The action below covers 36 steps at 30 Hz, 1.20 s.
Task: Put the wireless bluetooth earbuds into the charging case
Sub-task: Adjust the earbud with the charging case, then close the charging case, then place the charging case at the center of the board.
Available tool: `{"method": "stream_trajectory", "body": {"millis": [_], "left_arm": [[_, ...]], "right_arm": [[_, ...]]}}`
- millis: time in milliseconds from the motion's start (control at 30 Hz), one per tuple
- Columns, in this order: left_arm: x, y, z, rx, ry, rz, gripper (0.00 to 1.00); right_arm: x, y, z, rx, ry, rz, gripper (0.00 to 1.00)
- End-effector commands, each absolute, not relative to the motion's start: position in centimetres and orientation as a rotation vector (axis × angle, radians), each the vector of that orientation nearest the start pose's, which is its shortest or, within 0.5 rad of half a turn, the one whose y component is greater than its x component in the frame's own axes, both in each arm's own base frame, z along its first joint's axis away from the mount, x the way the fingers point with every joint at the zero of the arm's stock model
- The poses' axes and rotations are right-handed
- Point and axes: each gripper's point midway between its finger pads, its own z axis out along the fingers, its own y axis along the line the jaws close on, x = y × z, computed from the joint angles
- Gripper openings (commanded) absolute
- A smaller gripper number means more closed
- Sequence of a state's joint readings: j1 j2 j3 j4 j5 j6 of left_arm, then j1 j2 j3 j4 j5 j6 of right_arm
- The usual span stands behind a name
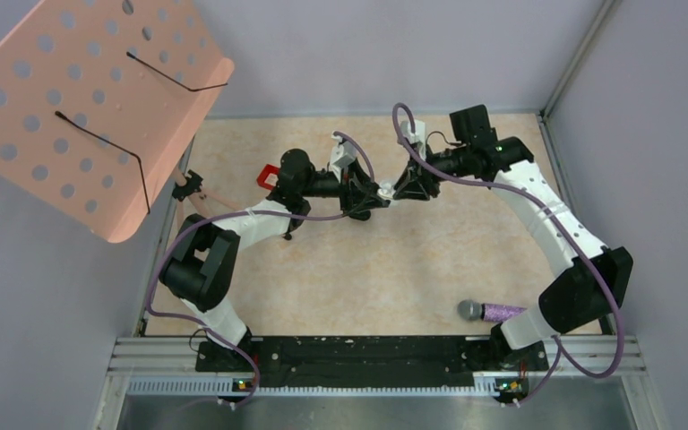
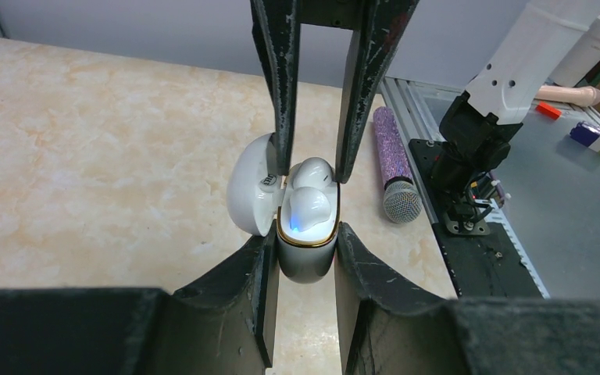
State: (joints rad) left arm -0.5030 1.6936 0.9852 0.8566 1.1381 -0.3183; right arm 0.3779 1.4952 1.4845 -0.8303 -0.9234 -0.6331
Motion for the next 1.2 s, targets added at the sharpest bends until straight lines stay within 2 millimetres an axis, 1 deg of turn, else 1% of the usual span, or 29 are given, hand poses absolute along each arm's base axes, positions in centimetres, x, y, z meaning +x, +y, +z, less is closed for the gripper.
{"method": "stream_trajectory", "body": {"millis": [0, 33, 133, 233, 367, 400, 433, 500, 567, 667, 733, 800, 900, 933, 1000, 1067, 1100, 1167], "left_arm": [[27.4, -34.3, 27.3, 1.195, 1.118, -1.398, 0.00], [27.4, -34.3, 27.3, 1.196, 1.118, -1.399, 0.00], [27.4, -34.3, 27.3, 1.199, 1.116, -1.398, 0.00], [27.5, -34.3, 27.4, 1.195, 1.118, -1.396, 0.00], [27.8, -34.3, 27.1, 1.181, 1.134, -1.395, 0.00], [27.9, -34.3, 27.0, 1.181, 1.137, -1.395, 0.00], [27.9, -34.3, 27.0, 1.182, 1.135, -1.393, 0.00], [27.8, -34.3, 27.1, 1.193, 1.124, -1.389, 0.00], [27.9, -34.4, 27.2, 1.203, 1.111, -1.377, 0.00], [28.1, -34.5, 27.1, 1.198, 1.121, -1.374, 0.00], [28.8, -34.5, 26.6, 1.162, 1.180, -1.373, 0.00], [29.8, -34.7, 24.7, 1.127, 1.307, -1.376, 0.00], [31.8, -34.4, 20.1, 0.991, 1.643, -1.367, 0.00], [31.7, -34.3, 18.7, 0.967, 1.736, -1.387, 0.00], [31.0, -34.5, 16.8, 0.942, 1.868, -1.448, 0.00], [31.1, -34.9, 15.1, 0.888, 1.973, -1.462, 0.00], [31.2, -35.1, 14.3, 0.869, 2.020, -1.468, 0.00], [32.4, -35.6, 12.0, 0.820, 2.153, -1.431, 0.00]], "right_arm": [[28.1, 24.7, 27.3, -1.496, 1.538, 0.841, 0.31], [28.2, 24.7, 27.5, -1.501, 1.528, 0.825, 0.35], [28.4, 24.3, 28.5, -1.512, 1.490, 0.763, 0.40], [27.9, 24.1, 30.3, -1.512, 1.438, 0.725, 0.43], [27.0, 23.9, 33.1, -1.450, 1.435, 0.742, 0.45], [26.8, 23.8, 33.4, -1.434, 1.443, 0.748, 0.49], [26.8, 23.7, 33.3, -1.410, 1.468, 0.751, 0.55], [27.2, 23.5, 32.4, -1.375, 1.525, 0.744, 0.66], [27.5, 23.5, 31.0, -1.368, 1.575, 0.758, 0.73], [27.8, 24.0, 28.9, -1.390, 1.641, 0.832, 0.74], [28.1, 24.2, 28.0, -1.381, 1.692, 0.865, 0.71], [28.4, 23.8, 27.3, -1.346, 1.730, 0.889, 0.70], [29.8, 22.7, 26.7, -1.169, 1.832, 0.905, 0.70], [30.4, 22.1, 26.5, -1.098, 1.873, 0.894, 0.71], [31.7, 20.5, 25.5, -0.952, 1.987, 0.825, 0.72], [32.9, 18.5, 24.3, -0.838, 2.068, 0.727, 0.74], [33.5, 17.4, 24.0, -0.775, 2.095, 0.670, 0.76], [34.1, 15.9, 23.6, -0.691, 2.128, 0.605, 0.78]]}}
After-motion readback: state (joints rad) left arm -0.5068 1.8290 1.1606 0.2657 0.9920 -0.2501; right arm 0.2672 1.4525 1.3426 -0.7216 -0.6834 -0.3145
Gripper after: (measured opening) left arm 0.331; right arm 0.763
